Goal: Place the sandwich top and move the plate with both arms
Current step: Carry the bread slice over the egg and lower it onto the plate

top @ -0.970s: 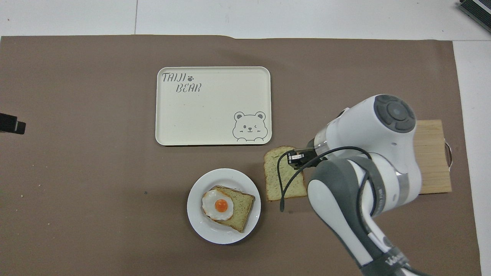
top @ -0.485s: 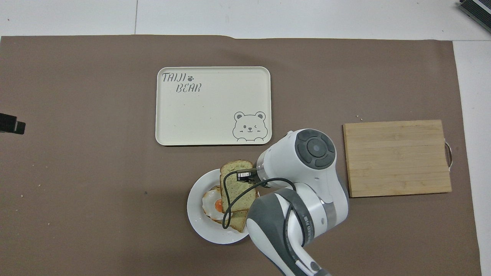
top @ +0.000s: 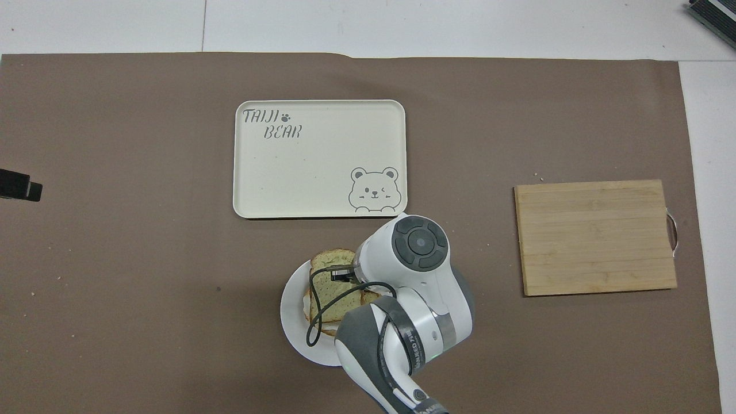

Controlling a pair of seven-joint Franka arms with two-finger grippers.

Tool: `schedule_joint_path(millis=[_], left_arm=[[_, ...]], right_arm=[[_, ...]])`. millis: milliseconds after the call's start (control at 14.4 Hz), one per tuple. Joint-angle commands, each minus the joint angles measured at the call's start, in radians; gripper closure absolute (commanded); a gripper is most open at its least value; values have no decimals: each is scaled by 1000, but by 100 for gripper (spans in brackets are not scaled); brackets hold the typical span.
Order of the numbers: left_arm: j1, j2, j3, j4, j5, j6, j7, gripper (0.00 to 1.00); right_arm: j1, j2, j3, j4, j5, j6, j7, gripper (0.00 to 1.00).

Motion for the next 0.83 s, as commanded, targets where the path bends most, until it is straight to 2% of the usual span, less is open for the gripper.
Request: schedule_joint_path(millis=[0,69,139,208,277,554,762], left_arm=[[2,-14,-1,-15,8,1,-9,0],[2,-14,-3,-15,8,1,-9,0],[0,-14,-4,-15,8,1,-11,0],[0,-14,-6,-15,8,1,-9,0],[0,-14,-6,-15,8,1,-9,0],[2,-14,-3,-15,8,1,-8,0],[2,-14,-5,-15,8,-1,-9,0]], right_arm=[[24,-18,-5,-36,21,8,28,100],[24,-20,-5,-45,21,8,16,100],[18,-18,-5,-44,21,6,23,85],[15,-15,-7,-41,20,3,26,19],[12,-12,-10,-34,8,0,28,0],[-40,-18,-16,-2,-72,-4,22,0],[-109,-65,-19,13,-142,-62,19,0]])
